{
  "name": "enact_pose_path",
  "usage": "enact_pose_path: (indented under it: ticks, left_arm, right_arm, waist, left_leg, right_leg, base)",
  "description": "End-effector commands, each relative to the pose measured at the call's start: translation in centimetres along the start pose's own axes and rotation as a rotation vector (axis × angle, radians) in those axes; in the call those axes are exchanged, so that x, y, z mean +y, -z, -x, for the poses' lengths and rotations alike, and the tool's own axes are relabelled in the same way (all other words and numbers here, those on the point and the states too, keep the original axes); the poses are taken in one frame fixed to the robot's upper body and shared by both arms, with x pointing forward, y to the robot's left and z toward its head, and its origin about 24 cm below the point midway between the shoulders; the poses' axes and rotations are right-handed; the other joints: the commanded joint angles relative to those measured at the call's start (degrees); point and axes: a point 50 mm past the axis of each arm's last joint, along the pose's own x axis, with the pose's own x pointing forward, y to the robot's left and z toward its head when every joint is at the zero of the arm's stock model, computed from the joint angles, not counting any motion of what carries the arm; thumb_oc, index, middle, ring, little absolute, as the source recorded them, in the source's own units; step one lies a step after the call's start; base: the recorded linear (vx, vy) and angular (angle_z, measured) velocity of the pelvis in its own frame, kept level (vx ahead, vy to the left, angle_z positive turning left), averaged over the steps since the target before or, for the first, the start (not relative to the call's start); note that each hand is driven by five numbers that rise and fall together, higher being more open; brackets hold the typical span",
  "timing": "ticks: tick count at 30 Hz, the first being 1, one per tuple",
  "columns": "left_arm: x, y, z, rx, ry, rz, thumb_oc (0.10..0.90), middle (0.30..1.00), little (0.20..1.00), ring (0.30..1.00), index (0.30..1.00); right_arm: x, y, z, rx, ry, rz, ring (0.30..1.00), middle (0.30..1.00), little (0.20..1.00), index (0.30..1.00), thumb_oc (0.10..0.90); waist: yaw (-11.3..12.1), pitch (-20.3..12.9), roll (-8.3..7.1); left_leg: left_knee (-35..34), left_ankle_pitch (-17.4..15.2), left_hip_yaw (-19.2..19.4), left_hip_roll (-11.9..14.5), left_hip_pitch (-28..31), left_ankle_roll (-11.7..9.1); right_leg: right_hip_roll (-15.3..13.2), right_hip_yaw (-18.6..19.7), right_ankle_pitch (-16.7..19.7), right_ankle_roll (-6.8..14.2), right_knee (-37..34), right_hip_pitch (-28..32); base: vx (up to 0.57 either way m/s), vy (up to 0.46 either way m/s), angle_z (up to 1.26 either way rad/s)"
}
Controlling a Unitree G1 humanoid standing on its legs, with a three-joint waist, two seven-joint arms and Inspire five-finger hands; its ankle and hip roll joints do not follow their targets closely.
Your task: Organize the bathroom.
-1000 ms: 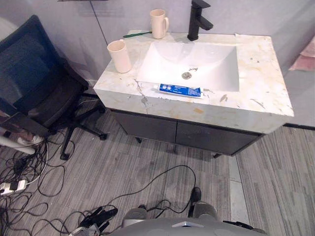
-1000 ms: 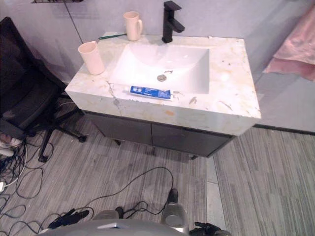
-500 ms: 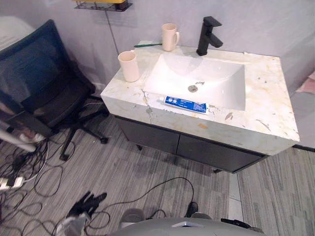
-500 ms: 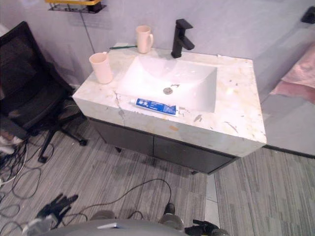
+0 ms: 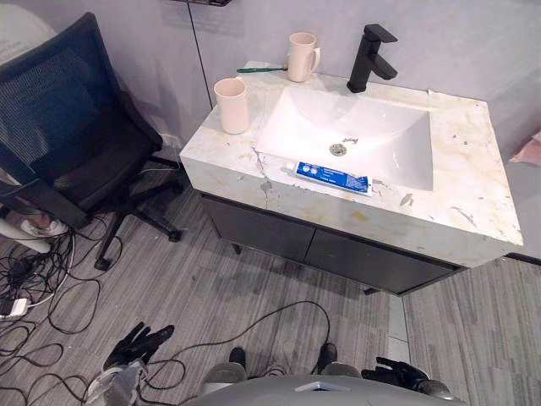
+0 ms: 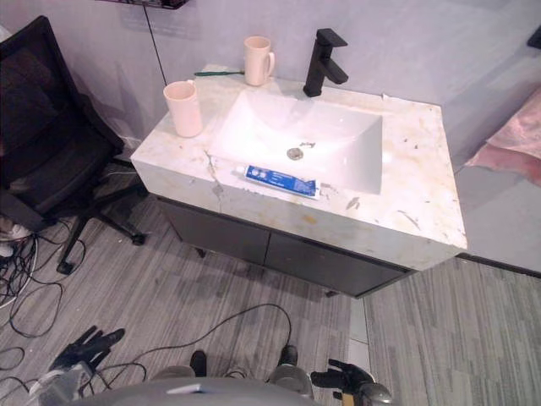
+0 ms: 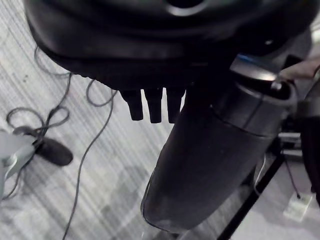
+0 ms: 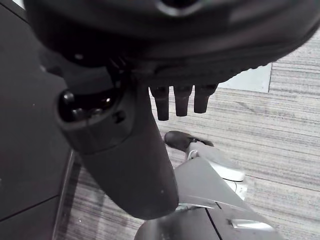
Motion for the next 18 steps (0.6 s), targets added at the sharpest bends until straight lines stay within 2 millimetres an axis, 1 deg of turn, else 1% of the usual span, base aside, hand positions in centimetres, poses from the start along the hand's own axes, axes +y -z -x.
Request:
enact_pose_path:
  ticks: [1,2,3,4,5,6,7,8,9,10,12,13,14,15,16,17,18]
  left_arm:
    - [1.6,-12.9,1.6,-0.578,-0.199,-0.002,0.800,0.900,0.900,0.900,0.900]
    - [1.3,-15.7,2.7,-0.702,-0.217,0.006,0.800,0.900,0.900,0.900,0.900]
    - [0.3,-21.2,6.3,-0.984,-0.211,0.045,0.800,0.900,0.900,0.900,0.900]
    - [-0.1,-23.2,8.2,-1.104,-0.199,0.051,0.800,0.900,0.900,0.900,0.900]
    - [-0.5,-24.3,9.5,-1.176,-0.196,0.046,0.800,0.900,0.900,0.900,0.900]
    - [-1.1,-25.8,11.6,-1.282,-0.177,0.048,0.800,0.900,0.900,0.900,0.900]
    - [-1.5,-26.7,13.0,-1.357,-0.164,0.043,0.800,0.900,0.900,0.900,0.900]
    - [-2.2,-28.0,15.2,-1.467,-0.135,0.023,0.800,0.900,0.900,0.900,0.900]
    - [-3.4,-29.3,17.9,-1.580,-0.078,-0.032,0.800,0.900,0.900,0.900,0.900]
    - [-3.5,-29.4,18.1,-1.589,-0.076,-0.044,0.800,0.900,0.900,0.900,0.900]
    - [-4.1,-30.0,19.3,-1.636,-0.052,-0.092,0.800,0.900,0.900,0.900,0.900]
    - [-5.3,-30.9,21.4,-1.724,-0.006,-0.225,0.800,0.900,0.900,0.900,0.900]
    - [-6.0,-31.4,22.6,-1.766,0.038,-0.309,0.800,0.900,0.900,0.900,0.900]
    - [-6.6,-31.9,23.5,-1.784,0.081,-0.380,0.800,0.900,0.900,0.900,0.900]
    - [-6.9,-32.0,24.0,-1.802,0.104,-0.421,0.800,0.900,0.900,0.900,0.900]
    - [-7.8,-32.5,25.5,-1.833,0.186,-0.538,0.800,0.900,0.900,0.900,0.900]
    - [-7.9,-32.6,25.8,-1.838,0.205,-0.559,0.800,0.900,0.900,0.900,0.900]
  right_arm:
    - [-0.8,-1.8,0.0,-0.062,0.013,0.006,0.900,0.900,0.900,0.900,0.800]
    - [-0.6,-1.5,0.0,-0.050,0.011,0.005,0.900,0.900,0.900,0.900,0.800]
    - [-0.2,-0.6,0.0,-0.023,0.015,-0.002,0.900,0.900,0.900,0.900,0.800]
    - [0.0,-0.2,0.0,-0.008,0.018,-0.007,0.900,0.900,0.900,0.900,0.800]
    - [0.0,0.1,0.0,-0.002,0.020,-0.009,0.900,0.900,0.900,0.900,0.800]
    - [0.2,0.5,0.0,0.008,0.021,-0.016,0.900,0.900,0.900,0.900,0.800]
    - [0.2,0.8,0.0,0.014,0.019,-0.020,0.900,0.900,0.900,0.900,0.800]
    - [0.3,1.1,0.0,0.026,0.021,-0.018,0.900,0.900,0.900,0.900,0.800]
    - [0.4,1.4,0.1,0.036,0.021,-0.017,0.900,0.900,0.900,0.900,0.800]
    - [0.5,1.5,0.0,0.036,0.019,-0.018,0.900,0.900,0.900,0.900,0.800]
    - [0.5,1.4,0.0,0.037,0.015,-0.016,0.900,0.900,0.900,0.900,0.800]
    - [0.6,1.4,0.0,0.044,0.009,0.001,0.900,0.900,0.900,0.900,0.800]
    - [0.6,1.4,0.0,0.042,0.004,0.003,0.900,0.900,0.900,0.900,0.800]
    - [0.6,1.3,0.0,0.044,0.004,0.009,0.900,0.900,0.900,0.900,0.800]
    - [0.6,1.2,0.0,0.045,0.004,0.010,0.900,0.900,0.900,0.900,0.800]
    - [0.4,1.1,0.0,0.051,0.005,0.024,0.900,0.900,0.900,0.900,0.800]
    - [0.4,1.0,0.0,0.052,0.003,0.027,0.900,0.900,0.900,0.900,0.800]
  waist:
    - [0.96,-0.69,1.46]
    - [1.22,-0.83,1.37]
    - [2.09,-0.99,1.05]
    - [2.55,-0.95,0.88]
    - [2.75,-0.97,0.80]
    - [3.10,-1.05,0.62]
    - [3.34,-1.12,0.48]
    - [3.77,-1.33,0.33]
    - [4.20,-1.71,0.16]
    - [4.22,-1.72,0.11]
    - [4.34,-1.91,0.07]
    - [4.44,-2.23,0.15]
    - [4.47,-2.35,0.24]
    - [4.45,-2.42,0.39]
    - [4.44,-2.47,0.46]
    - [4.37,-2.55,0.84]
    - [4.37,-2.53,0.87]
  left_leg:
    - [2.93,-4.87,0.53,2.25,-0.83,-2.58]
    - [2.48,-4.67,0.70,2.46,-0.81,-2.61]
    - [2.13,-4.47,0.68,2.85,-1.03,-2.73]
    - [2.24,-4.62,0.73,3.02,-1.11,-2.74]
    - [2.24,-4.66,0.71,3.09,-1.11,-2.76]
    - [2.17,-4.70,0.59,3.20,-1.03,-2.81]
    - [2.11,-4.73,0.48,3.25,-0.92,-2.85]
    - [2.05,-4.78,0.40,3.40,-0.79,-2.94]
    - [1.94,-4.77,0.15,3.63,-0.55,-3.08]
    - [1.91,-4.78,0.14,3.66,-0.47,-3.10]
    - [1.85,-4.82,0.12,3.78,-0.26,-3.16]
    - [1.83,-4.91,0.24,3.99,0.05,-3.25]
    - [1.77,-4.88,0.38,4.12,0.19,-3.29]
    - [1.83,-4.91,0.54,4.19,0.27,-3.36]
    - [1.83,-4.91,0.62,4.23,0.32,-3.38]
    - [1.87,-4.88,0.90,4.35,0.52,-3.40]
    - [1.87,-4.88,0.97,4.37,0.57,-3.41]
  right_leg:
    - [-0.32,0.82,-3.19,1.15,4.68,-2.56]
    - [-0.27,0.56,-3.24,1.14,4.43,-2.42]
    - [-0.17,0.04,-3.31,1.24,4.02,-2.06]
    - [-0.20,-0.32,-3.41,1.30,3.98,-1.92]
    - [-0.20,-0.47,-3.47,1.32,3.97,-1.81]
    - [-0.18,-0.69,-3.57,1.36,3.94,-1.53]
    - [-0.17,-0.86,-3.65,1.40,3.86,-1.26]
    - [-0.14,-1.16,-3.77,1.42,3.67,-0.84]
    - [-0.02,-1.38,-3.99,1.46,3.51,-0.22]
    - [0.00,-1.40,-4.01,1.47,3.48,-0.12]
    - [0.07,-1.47,-4.11,1.51,3.40,0.15]
    - [0.17,-1.41,-4.26,1.66,3.39,0.43]
    - [0.25,-1.26,-4.30,1.71,3.36,0.52]
    - [0.30,-1.13,-4.35,1.77,3.33,0.61]
    - [0.32,-1.07,-4.34,1.80,3.30,0.65]
    - [0.37,-0.79,-4.31,1.94,3.25,0.76]
    - [0.38,-0.71,-4.31,1.97,3.25,0.78]
  base:
    - [0.01,-0.007,0.03]
    - [0.00,-0.065,0.13]
    - [-0.02,-0.094,0.13]
    - [-0.02,-0.099,0.12]
    - [0.00,-0.067,0.09]
    - [0.01,-0.055,0.16]
    - [0.03,-0.071,0.14]
    - [0.04,-0.083,0.09]
    - [0.04,-0.068,0.03]
    - [0.03,-0.054,0.02]
    - [0.01,-0.021,-0.01]
    - [0.01,-0.038,-0.04]
    - [0.00,-0.034,-0.04]
    - [0.00,0.000,0.00]
    - [0.00,0.000,0.00]
    - [0.00,0.000,0.00]
    - [0.00,0.000,0.00]
